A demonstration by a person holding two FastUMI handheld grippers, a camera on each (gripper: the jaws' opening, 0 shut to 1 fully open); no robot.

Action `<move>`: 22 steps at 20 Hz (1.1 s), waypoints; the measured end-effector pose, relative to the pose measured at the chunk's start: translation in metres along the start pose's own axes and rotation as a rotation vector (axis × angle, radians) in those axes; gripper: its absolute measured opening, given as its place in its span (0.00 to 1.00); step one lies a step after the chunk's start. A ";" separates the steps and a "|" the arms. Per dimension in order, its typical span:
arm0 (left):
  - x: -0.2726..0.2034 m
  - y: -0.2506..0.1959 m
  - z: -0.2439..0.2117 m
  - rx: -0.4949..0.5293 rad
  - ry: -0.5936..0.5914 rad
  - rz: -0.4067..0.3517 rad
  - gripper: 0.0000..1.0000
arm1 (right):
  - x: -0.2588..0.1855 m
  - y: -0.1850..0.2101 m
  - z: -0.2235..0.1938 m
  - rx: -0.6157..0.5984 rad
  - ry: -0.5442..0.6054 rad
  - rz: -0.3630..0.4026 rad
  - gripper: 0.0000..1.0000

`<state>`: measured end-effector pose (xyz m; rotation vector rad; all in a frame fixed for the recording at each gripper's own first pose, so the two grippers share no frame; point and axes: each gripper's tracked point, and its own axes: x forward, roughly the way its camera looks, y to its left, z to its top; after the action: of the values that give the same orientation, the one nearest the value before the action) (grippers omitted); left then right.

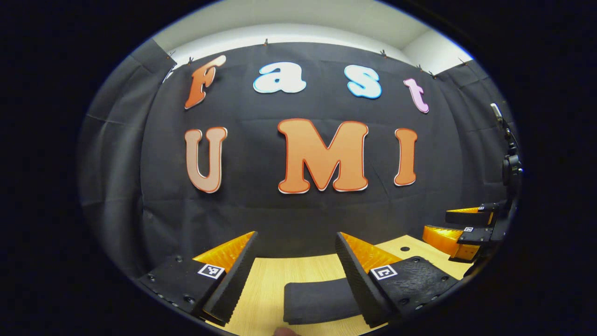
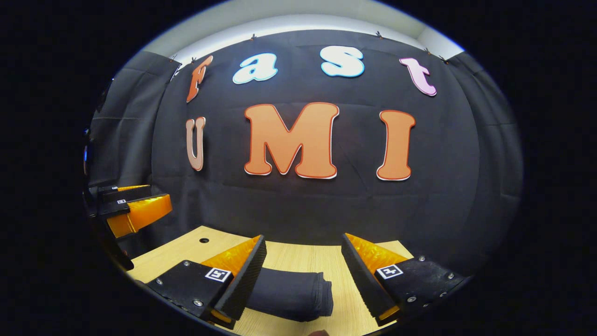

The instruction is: Grasp the waist and the cuffs of the jeans and fold them to make the two legs overlap; first hold the waist and fold one-third of the jeans toward the cuffs, then hold the cuffs and fold the remaining one-third in the same direction to finish folding.

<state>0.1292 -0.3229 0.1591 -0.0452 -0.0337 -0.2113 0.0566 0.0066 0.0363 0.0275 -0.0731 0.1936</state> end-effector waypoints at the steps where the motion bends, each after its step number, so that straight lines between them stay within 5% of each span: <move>1: -0.003 0.000 0.002 0.001 -0.013 0.002 0.96 | -0.002 0.000 0.003 -0.005 -0.014 -0.003 0.98; 22: -0.014 -0.005 -0.009 -0.030 -0.017 0.077 0.97 | -0.029 0.029 -0.023 -0.017 0.017 0.028 0.98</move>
<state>0.1145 -0.3254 0.1503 -0.0777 -0.0460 -0.1349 0.0246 0.0300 0.0114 0.0079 -0.0585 0.2214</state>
